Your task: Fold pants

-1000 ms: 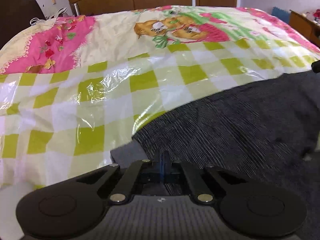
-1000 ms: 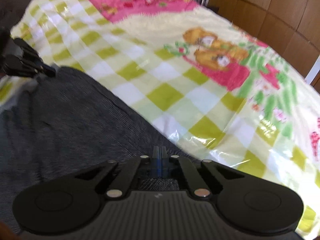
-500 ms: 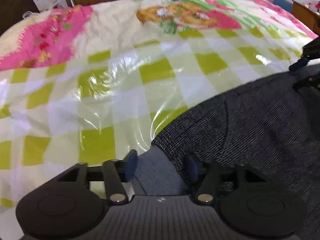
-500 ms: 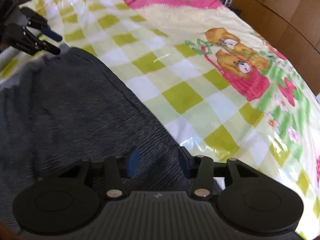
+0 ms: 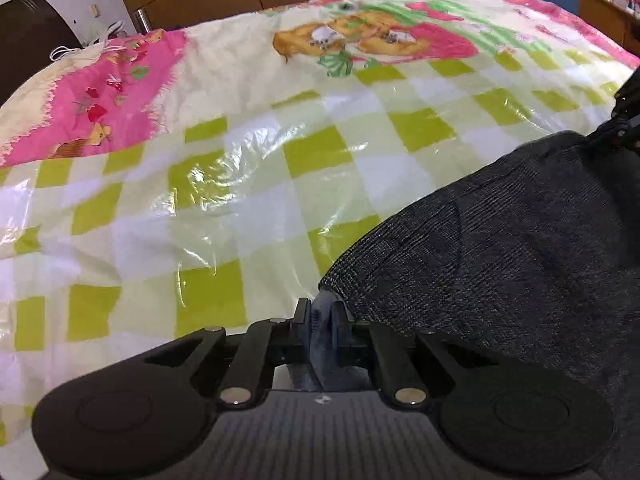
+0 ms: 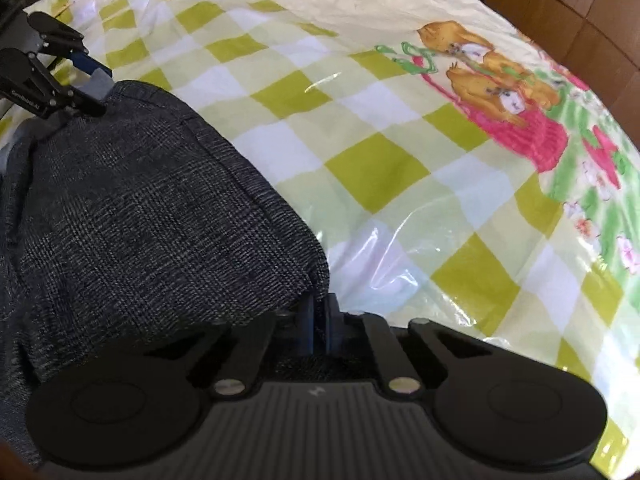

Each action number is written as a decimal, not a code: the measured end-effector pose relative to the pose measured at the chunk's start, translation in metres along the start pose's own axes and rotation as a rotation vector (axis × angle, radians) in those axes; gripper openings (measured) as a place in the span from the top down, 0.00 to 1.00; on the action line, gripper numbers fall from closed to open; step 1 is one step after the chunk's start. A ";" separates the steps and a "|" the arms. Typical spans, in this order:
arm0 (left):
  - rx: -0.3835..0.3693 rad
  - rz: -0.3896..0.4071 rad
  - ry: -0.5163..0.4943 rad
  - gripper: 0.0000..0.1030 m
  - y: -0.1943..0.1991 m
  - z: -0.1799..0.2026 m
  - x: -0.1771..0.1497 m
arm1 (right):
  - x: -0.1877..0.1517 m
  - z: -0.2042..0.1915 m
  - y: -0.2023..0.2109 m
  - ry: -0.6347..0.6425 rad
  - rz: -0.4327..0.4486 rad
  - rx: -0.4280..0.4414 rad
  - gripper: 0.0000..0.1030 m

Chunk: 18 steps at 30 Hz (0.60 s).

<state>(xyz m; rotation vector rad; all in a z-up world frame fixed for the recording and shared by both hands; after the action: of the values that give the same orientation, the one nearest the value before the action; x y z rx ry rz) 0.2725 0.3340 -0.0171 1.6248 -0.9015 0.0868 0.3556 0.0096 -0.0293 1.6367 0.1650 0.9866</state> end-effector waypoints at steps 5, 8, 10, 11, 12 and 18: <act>-0.045 0.075 0.005 0.80 0.045 0.012 -0.007 | -0.006 -0.009 0.058 -0.042 0.077 0.027 0.96; -0.059 0.110 -0.007 0.80 0.073 0.030 -0.020 | -0.025 -0.032 0.111 -0.004 0.112 0.085 0.96; -0.071 0.126 -0.002 0.80 0.091 0.044 -0.033 | -0.044 -0.050 0.144 0.032 0.130 0.109 0.96; -0.078 0.133 -0.001 0.80 0.099 0.052 -0.041 | -0.052 -0.060 0.155 0.042 0.136 0.118 0.96; -0.079 0.138 0.004 0.80 0.107 0.060 -0.049 | -0.064 -0.070 0.168 0.050 0.135 0.131 0.96; -0.109 0.115 0.120 0.78 0.125 0.101 -0.108 | -0.142 -0.135 0.189 0.082 0.050 0.248 0.96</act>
<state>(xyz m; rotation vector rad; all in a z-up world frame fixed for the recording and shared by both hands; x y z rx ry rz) 0.0821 0.3027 -0.0010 1.4508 -0.8915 0.2089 0.1026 -0.0354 0.0599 1.8328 0.3136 1.1063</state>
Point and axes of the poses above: each gripper's, at about its wrist camera, not at the fingertips, and y roughly against the way its jaws point, z to its right, x to its top, the point moved 2 cm from there along -y, roughly the way its jaws point, and after that the axes turned 15 degrees about -y, right-handed, at the moved point
